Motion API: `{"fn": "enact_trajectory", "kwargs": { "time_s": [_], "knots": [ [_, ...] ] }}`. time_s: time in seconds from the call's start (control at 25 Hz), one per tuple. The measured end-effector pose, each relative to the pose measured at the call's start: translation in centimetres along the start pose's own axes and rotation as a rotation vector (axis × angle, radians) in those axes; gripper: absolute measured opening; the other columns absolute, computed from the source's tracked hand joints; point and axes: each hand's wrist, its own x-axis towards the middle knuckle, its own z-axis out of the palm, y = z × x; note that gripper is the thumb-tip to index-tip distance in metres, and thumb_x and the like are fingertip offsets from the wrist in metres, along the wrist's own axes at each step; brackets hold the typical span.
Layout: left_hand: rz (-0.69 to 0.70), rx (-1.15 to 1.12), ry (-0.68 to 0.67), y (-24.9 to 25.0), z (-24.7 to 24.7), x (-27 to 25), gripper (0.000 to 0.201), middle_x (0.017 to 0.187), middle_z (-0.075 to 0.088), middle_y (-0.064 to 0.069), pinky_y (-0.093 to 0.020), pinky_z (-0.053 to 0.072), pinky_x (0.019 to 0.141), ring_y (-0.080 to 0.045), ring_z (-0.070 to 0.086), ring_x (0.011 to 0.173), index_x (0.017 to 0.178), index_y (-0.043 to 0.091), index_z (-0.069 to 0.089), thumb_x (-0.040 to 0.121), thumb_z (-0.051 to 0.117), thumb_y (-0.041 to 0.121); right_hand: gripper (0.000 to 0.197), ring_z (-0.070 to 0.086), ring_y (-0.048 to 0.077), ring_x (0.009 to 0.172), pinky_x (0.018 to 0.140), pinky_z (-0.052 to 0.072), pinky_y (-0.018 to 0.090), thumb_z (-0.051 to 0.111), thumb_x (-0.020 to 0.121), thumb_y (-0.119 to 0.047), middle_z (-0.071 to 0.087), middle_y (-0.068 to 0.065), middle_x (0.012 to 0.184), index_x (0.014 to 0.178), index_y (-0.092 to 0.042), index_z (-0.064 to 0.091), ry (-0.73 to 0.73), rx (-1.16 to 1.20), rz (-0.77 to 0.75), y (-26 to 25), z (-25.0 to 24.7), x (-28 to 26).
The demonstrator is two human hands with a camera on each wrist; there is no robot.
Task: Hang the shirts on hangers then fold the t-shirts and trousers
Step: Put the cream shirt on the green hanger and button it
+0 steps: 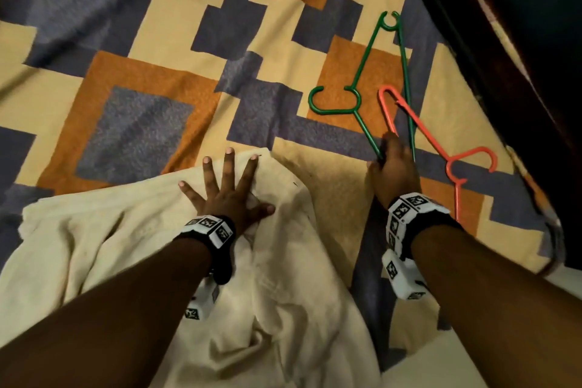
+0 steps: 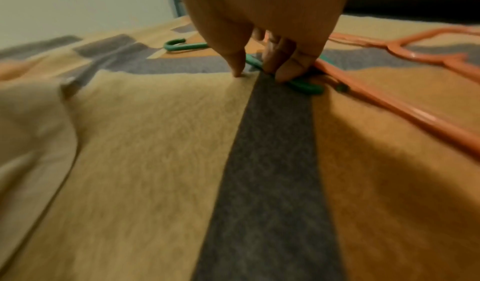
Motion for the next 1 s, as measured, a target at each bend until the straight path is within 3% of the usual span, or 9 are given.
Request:
{"fn": "enact_trajectory", "kwargs": {
  "time_s": [0.12,0.28,0.4,0.48,0.56,0.68,0.8,0.92,1.0],
  "knots": [
    [-0.001,0.019,-0.014,-0.1,-0.4,-0.4,0.101,0.145,-0.044,0.012,-0.073,-0.016,0.097,-0.030,-0.038,0.135,0.121,0.058,-0.041,0.067,0.040,0.086,0.024,0.053,0.040,0.108,0.091,0.042,0.043,0.055,0.089,-0.012,0.059,0.021,0.113,0.111,-0.005,0.061,0.149,0.068,-0.020,-0.3,0.0,-0.1],
    [0.052,-0.046,-0.033,-1.4,-2.2,-1.0,0.089,0.150,-0.035,0.014,-0.071,-0.009,0.102,-0.025,-0.030,0.140,0.133,0.058,-0.027,0.076,0.036,0.081,0.014,0.058,0.028,0.088,0.076,0.042,0.035,0.049,0.095,-0.010,0.063,0.009,0.094,0.103,-0.005,0.058,0.306,0.390,-0.113,-5.4,-1.2,-3.4],
    [0.052,-0.098,0.082,-5.3,-2.8,-3.4,0.075,0.157,-0.020,0.010,-0.061,0.007,0.110,-0.019,-0.011,0.146,0.143,0.052,-0.012,0.084,0.029,0.073,0.012,0.054,0.006,0.066,0.065,0.044,0.027,0.043,0.099,-0.010,0.056,-0.011,0.078,0.100,-0.018,0.052,0.228,0.626,-0.138,-10.0,-1.4,-6.6],
    [-0.090,-0.143,0.197,-10.0,-2.7,-5.4,0.071,0.158,-0.014,0.008,-0.057,0.012,0.110,-0.020,-0.003,0.146,0.147,0.045,-0.003,0.089,0.031,0.066,0.015,0.050,-0.001,0.058,0.060,0.044,0.016,0.039,0.101,-0.007,0.055,-0.008,0.077,0.101,-0.016,0.051,0.107,0.774,-0.170,-12.9,-0.6,-8.4],
    [-0.307,-0.235,0.297,-15.6,-2.2,-7.4,0.066,0.159,-0.010,0.005,-0.056,0.012,0.111,-0.023,0.000,0.146,0.150,0.038,0.007,0.094,0.036,0.055,0.018,0.048,0.001,0.055,0.056,0.043,0.014,0.037,0.101,-0.007,0.055,-0.007,0.078,0.103,-0.015,0.053,-0.040,0.757,-0.250,-15.4,1.1,-9.7],
    [-0.558,-0.427,0.391,-23.5,-1.5,-9.4,0.052,0.157,0.017,-0.009,-0.049,0.026,0.108,-0.032,0.022,0.141,0.147,0.024,0.027,0.098,0.042,0.033,0.024,0.050,0.003,0.057,0.062,0.044,0.022,0.038,0.099,-0.017,0.056,-0.012,0.078,0.108,-0.013,0.060,-0.179,0.592,-0.417,-17.8,4.6,-11.1],
    [-0.625,-0.621,0.412,-27.3,-1.1,-9.0,0.032,0.122,0.058,-0.020,-0.041,0.043,0.087,-0.039,0.053,0.109,0.121,0.012,0.055,0.093,0.049,0.026,0.033,0.053,0.002,0.072,0.075,0.043,0.023,0.039,0.094,-0.022,0.059,-0.008,0.082,0.110,-0.006,0.064,-0.244,0.410,-0.527,-18.1,6.4,-11.8],
    [-0.582,-0.643,0.310,-28.2,-1.6,-8.7,0.024,0.109,0.064,-0.019,-0.046,0.047,0.087,-0.038,0.058,0.102,0.099,0.014,0.063,0.088,0.056,0.034,0.030,0.059,0.026,0.092,0.084,0.040,0.025,0.045,0.096,-0.016,0.064,0.004,0.093,0.114,-0.003,0.065,-0.283,0.245,-0.547,-17.5,5.7,-11.8],
    [-0.562,-0.756,0.405,-28.2,-2.5,-9.4,0.022,0.110,0.066,-0.013,-0.040,0.044,0.089,-0.034,0.058,0.104,0.106,0.012,0.067,0.089,0.062,0.025,0.038,0.061,0.031,0.098,0.088,0.041,0.029,0.042,0.092,-0.022,0.067,0.013,0.101,0.114,-0.002,0.065,-0.268,0.153,-0.532,-16.5,4.5,-11.3]
  ]
}}
